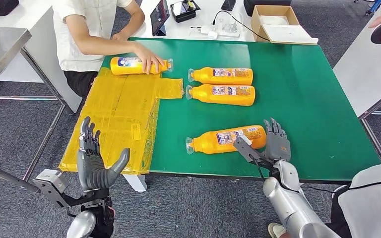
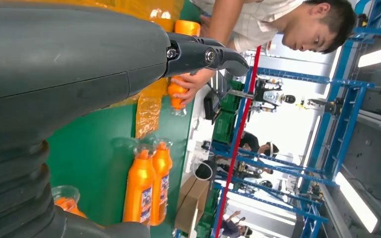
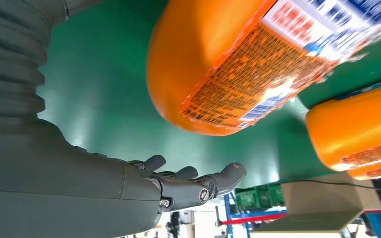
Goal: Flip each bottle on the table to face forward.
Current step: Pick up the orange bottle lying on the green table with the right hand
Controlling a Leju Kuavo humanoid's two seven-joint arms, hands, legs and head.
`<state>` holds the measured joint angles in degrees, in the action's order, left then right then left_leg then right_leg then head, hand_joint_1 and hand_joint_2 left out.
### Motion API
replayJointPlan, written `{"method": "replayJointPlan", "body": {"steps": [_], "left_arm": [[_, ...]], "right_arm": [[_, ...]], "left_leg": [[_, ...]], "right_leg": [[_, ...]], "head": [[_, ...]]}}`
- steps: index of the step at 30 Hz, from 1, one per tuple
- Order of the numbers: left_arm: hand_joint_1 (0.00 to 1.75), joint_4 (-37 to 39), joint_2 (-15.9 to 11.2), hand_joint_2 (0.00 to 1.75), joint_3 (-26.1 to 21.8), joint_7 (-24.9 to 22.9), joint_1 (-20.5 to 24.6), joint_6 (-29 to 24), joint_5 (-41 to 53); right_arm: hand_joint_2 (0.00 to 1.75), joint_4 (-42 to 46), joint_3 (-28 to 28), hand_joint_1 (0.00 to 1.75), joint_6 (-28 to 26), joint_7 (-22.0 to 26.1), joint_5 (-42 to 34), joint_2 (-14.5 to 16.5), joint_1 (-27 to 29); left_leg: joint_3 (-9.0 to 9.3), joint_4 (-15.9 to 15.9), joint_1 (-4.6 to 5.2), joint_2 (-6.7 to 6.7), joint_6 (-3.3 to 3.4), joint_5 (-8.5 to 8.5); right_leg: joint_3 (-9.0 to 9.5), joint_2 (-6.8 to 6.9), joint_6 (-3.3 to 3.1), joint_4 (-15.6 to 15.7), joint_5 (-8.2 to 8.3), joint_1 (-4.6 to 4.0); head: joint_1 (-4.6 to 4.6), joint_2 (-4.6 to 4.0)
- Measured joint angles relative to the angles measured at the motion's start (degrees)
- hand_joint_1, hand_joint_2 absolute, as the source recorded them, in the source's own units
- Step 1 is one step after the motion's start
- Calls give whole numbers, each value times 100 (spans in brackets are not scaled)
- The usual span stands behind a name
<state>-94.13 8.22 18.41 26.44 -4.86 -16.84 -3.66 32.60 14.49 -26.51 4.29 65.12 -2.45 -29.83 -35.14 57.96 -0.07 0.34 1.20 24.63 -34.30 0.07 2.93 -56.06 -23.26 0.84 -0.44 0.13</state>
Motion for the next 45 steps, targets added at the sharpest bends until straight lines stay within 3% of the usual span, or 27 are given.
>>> {"method": "replayJointPlan", "body": {"steps": [14,22,27,34,45], "left_arm": [[0,65,4,175,118,-10,113,203,-198],[0,67,-1,175,139,-140,128,406,-509],[0,77,-4,175,137,-339,146,734,-671],[0,253,-7,175,140,-523,169,1009,-823],[0,392,-7,175,181,-526,221,1119,-914]], "right_arm": [[175,-214,617,0,10,107,611,135,-448],[175,-335,752,0,861,-374,423,247,-667],[175,-444,1096,0,1283,-606,-323,178,-782],[175,-716,1270,0,1371,-540,-477,104,-848],[175,-884,1538,0,1291,-368,100,101,-1029]], "left_leg": [[1,0,0,0,0,-1],[0,0,0,1,1,-1],[0,1,1,1,1,-1],[1,1,0,-1,0,0],[0,1,0,-1,2,-2]], "right_leg": [[0,0,0,-1,0,-1],[0,0,0,-1,0,1],[0,0,1,0,0,2],[-1,-1,0,-1,0,0],[1,0,1,-1,1,1]], "head": [[1,0],[2,0],[1,0],[1,0],[2,0]]}}
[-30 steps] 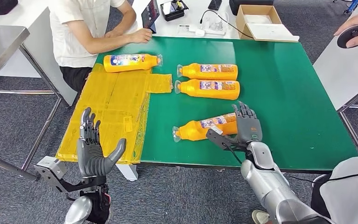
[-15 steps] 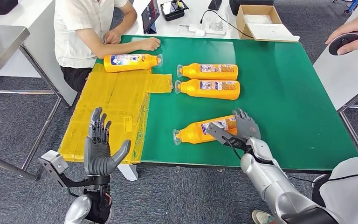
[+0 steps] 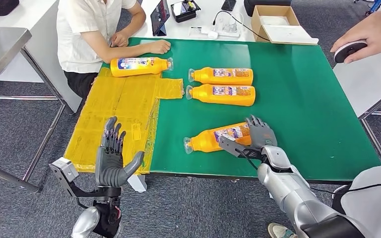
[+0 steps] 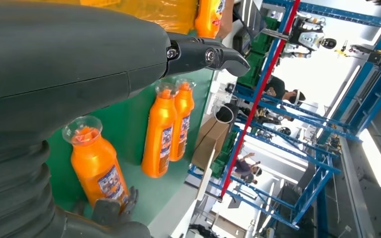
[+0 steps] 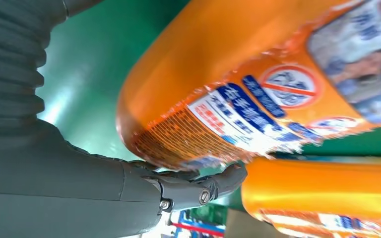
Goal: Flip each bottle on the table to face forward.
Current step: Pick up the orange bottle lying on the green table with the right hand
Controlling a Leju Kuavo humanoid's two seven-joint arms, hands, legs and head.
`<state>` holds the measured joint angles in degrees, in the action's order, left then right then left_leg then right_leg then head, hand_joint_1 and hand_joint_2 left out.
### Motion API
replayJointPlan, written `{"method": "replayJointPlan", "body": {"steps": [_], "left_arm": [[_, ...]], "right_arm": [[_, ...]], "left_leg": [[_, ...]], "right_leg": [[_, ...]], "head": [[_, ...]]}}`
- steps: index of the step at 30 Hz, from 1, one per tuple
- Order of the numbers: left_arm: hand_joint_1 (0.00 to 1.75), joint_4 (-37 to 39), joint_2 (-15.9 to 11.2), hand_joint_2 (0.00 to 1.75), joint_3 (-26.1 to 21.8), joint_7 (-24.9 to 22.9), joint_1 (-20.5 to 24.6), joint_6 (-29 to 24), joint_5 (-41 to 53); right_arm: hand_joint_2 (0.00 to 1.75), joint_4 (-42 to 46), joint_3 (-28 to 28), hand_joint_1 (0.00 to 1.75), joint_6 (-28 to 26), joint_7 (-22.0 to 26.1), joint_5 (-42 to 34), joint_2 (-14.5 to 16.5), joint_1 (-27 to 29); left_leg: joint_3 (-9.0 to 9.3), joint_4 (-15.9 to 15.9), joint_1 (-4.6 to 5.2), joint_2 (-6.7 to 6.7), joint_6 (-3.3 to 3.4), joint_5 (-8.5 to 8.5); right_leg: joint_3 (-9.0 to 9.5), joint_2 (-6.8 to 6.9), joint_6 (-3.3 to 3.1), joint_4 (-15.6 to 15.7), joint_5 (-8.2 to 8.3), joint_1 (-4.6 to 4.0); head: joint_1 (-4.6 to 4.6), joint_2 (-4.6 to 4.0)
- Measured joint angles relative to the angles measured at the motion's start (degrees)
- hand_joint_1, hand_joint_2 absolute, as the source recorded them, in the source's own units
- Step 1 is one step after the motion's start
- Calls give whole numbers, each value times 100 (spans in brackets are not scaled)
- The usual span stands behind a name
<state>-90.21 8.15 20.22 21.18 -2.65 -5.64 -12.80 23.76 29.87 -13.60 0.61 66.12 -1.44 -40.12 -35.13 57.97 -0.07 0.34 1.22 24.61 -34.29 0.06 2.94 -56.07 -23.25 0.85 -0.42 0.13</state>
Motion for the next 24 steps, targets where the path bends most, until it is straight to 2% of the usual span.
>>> {"method": "replayJointPlan", "body": {"steps": [8,18,20,21,22,24], "left_arm": [[0,68,0,175,67,0,15,55,-80],[0,102,0,175,70,2,39,72,-116],[0,114,0,175,72,3,62,80,-139],[0,124,0,175,78,4,76,87,-148],[0,135,0,175,87,4,89,94,-154],[0,167,0,175,119,4,113,107,-158]], "right_arm": [[175,-95,228,0,-40,195,257,21,-146],[175,-221,330,0,501,257,248,35,-250],[175,-249,331,6,687,252,198,14,-276],[175,-264,330,24,769,256,165,-2,-284],[175,-280,328,58,845,267,128,-21,-291],[175,-318,320,140,996,301,48,-62,-298]], "left_leg": [[0,0,0,0,0,0],[2,0,0,0,0,0],[4,0,0,0,0,0],[5,0,0,0,0,0],[6,0,0,0,0,0],[11,0,0,0,0,0]], "right_leg": [[-1,0,0,0,0,-1],[0,0,0,1,0,0],[0,0,0,1,0,0],[1,0,0,1,0,0],[2,0,0,2,0,0],[6,0,0,2,0,0]], "head": [[-1,0],[0,0],[-1,0],[-2,0],[-2,0],[-1,0]]}}
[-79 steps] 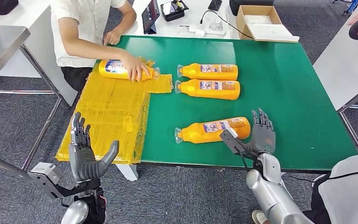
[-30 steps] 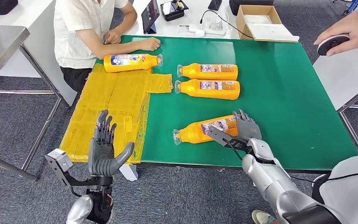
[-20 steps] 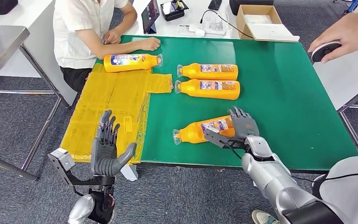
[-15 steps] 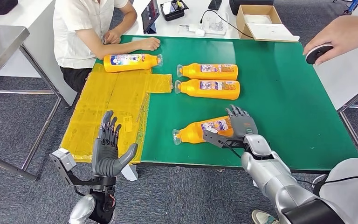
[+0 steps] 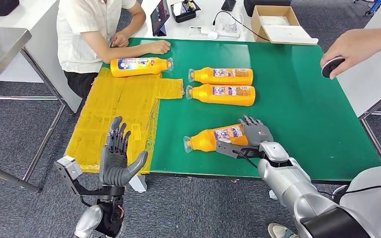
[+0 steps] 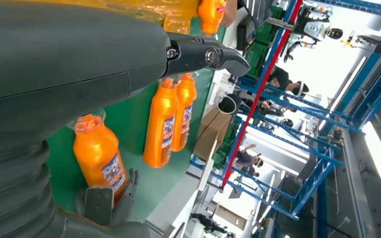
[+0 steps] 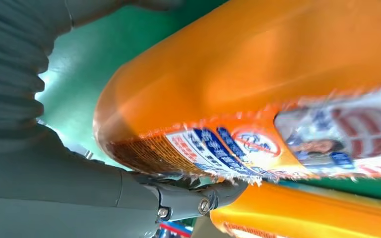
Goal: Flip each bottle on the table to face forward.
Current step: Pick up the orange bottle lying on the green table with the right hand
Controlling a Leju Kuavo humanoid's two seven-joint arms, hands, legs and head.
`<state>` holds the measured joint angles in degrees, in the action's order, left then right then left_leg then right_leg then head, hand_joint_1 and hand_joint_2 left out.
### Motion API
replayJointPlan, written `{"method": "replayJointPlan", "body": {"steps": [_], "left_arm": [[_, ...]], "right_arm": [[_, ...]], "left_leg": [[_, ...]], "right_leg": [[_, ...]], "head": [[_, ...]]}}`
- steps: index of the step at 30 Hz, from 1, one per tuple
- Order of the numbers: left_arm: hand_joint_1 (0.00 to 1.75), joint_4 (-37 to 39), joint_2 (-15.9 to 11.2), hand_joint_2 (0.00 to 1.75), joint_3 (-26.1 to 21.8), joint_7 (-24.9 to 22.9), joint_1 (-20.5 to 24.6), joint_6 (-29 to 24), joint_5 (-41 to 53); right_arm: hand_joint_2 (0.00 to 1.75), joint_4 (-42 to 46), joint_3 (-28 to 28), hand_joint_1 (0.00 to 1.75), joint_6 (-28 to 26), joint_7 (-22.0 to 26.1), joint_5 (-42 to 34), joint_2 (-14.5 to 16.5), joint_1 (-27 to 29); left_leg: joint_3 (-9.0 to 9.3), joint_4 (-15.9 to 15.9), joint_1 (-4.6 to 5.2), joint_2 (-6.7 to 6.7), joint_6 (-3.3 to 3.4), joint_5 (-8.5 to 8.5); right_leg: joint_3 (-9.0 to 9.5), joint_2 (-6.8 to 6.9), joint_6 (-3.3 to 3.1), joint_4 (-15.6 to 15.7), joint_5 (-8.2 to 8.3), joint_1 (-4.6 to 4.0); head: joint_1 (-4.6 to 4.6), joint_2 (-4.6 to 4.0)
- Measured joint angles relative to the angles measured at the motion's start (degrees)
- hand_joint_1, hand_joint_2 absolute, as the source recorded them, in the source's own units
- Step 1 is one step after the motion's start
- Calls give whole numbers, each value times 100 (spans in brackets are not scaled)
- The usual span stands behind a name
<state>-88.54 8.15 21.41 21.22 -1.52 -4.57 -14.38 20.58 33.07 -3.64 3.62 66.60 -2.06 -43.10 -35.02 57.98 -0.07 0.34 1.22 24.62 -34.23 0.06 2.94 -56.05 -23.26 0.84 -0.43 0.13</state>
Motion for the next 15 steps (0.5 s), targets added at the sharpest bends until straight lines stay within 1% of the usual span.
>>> {"method": "replayJointPlan", "body": {"steps": [1,2,8,15], "left_arm": [[0,20,0,175,15,0,10,7,-7],[0,44,0,175,28,0,21,17,-19],[0,185,0,175,62,0,87,86,-104],[0,254,0,175,92,1,127,104,-119]], "right_arm": [[175,-21,-6,165,71,25,-33,-25,-1],[175,-39,-13,175,142,54,-68,-53,-4],[175,-106,-90,175,366,298,-216,-212,-28],[175,-128,-213,175,603,695,-458,-319,-27]], "left_leg": [[3,0,0,0,0,0],[7,0,0,-1,0,1],[37,0,0,1,0,4],[55,0,0,-1,0,4]], "right_leg": [[2,0,0,0,0,0],[5,0,0,1,0,0],[34,0,-1,5,-2,0],[50,0,-1,6,-2,0]], "head": [[1,0],[0,0],[0,0],[1,0]]}}
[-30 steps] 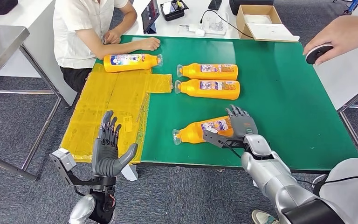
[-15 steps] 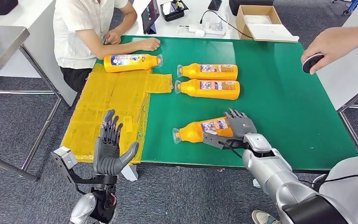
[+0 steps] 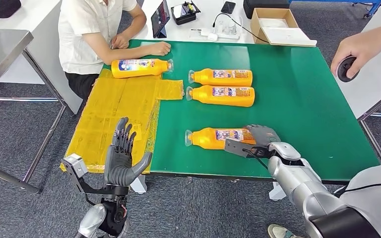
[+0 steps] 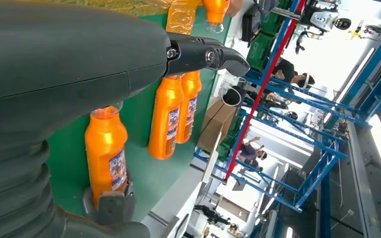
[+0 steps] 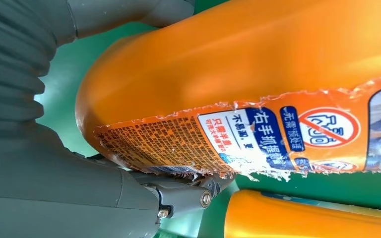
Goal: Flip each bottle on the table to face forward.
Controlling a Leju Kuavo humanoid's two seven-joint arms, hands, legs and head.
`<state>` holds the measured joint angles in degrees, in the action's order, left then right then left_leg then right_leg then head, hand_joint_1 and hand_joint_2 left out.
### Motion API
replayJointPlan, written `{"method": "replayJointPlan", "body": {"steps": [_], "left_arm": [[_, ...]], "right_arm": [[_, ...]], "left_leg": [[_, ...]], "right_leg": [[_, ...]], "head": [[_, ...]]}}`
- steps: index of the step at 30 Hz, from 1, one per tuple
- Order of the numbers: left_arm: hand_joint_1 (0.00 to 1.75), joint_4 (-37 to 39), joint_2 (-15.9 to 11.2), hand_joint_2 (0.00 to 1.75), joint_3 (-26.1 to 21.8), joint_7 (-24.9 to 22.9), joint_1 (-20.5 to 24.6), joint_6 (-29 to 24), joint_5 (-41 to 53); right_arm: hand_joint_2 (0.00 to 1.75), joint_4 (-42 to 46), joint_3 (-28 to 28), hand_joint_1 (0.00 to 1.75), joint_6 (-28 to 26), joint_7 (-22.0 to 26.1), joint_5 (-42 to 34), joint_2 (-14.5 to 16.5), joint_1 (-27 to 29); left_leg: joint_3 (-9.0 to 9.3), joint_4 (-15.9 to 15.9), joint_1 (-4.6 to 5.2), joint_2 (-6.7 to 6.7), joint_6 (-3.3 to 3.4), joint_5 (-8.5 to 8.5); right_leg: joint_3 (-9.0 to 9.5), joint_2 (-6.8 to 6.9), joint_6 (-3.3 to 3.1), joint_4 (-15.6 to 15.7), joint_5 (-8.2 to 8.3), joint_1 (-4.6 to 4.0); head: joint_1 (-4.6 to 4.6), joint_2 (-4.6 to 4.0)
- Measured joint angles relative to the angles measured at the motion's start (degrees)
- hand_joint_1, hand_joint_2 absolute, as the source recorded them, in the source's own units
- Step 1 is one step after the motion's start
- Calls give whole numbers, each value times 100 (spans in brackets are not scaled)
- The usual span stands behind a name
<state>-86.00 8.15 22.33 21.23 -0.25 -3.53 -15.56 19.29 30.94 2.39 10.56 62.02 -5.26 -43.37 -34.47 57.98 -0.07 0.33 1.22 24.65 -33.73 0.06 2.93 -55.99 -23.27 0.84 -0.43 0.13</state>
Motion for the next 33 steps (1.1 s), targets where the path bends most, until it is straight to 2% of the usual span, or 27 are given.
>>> {"method": "replayJointPlan", "body": {"steps": [3,6,9,12,18,22,25,28,33], "left_arm": [[0,45,0,175,16,16,58,61,-1],[0,100,0,175,61,56,125,126,-11],[0,114,1,175,91,140,164,40,11],[0,105,2,175,89,227,167,-190,83],[0,90,6,175,86,307,150,-382,161],[0,24,24,175,75,160,24,-497,-123],[0,-3,42,175,76,-86,-185,-335,-560],[0,-4,24,175,126,-124,-366,-287,-492],[0,42,-27,175,391,-190,-415,-140,-125]], "right_arm": [[175,-8,-126,175,349,404,-300,-54,-2],[175,-8,-295,175,644,1026,-715,-133,33],[175,-3,-586,175,755,1759,-1394,-159,191],[175,39,-961,175,725,2150,-1921,-82,416],[175,125,-1333,175,716,2307,-2203,40,604],[175,445,-1591,175,913,2559,-2962,233,940],[175,1084,-1665,175,1030,2397,-3573,496,1433],[175,1759,-1588,175,1027,2104,-4001,775,1909],[175,2288,-1188,175,1131,1958,-4291,1140,2192]], "left_leg": [[10,0,0,0,0,0],[17,0,0,-3,-1,2],[16,0,-1,-8,0,4],[16,-1,-2,-11,0,4],[13,-1,-5,-11,-1,3],[1,-1,-5,-11,-1,3],[-20,-1,-5,-6,-1,3],[-47,-2,-6,-3,-2,3],[-62,-2,-6,-5,-2,2]], "right_leg": [[10,0,0,1,0,-1],[18,-1,0,1,0,-1],[20,-2,0,1,1,-2],[17,-3,0,0,1,-4],[16,-3,-1,-2,1,-6],[9,-3,0,-3,1,-5],[-13,-2,-1,-4,-1,-6],[-39,-1,-2,-7,-3,-6],[-54,-2,-3,-7,-3,-5]], "head": [[0,0],[1,0],[1,0],[-1,0],[1,0],[1,0],[0,0],[-1,0],[1,0]]}}
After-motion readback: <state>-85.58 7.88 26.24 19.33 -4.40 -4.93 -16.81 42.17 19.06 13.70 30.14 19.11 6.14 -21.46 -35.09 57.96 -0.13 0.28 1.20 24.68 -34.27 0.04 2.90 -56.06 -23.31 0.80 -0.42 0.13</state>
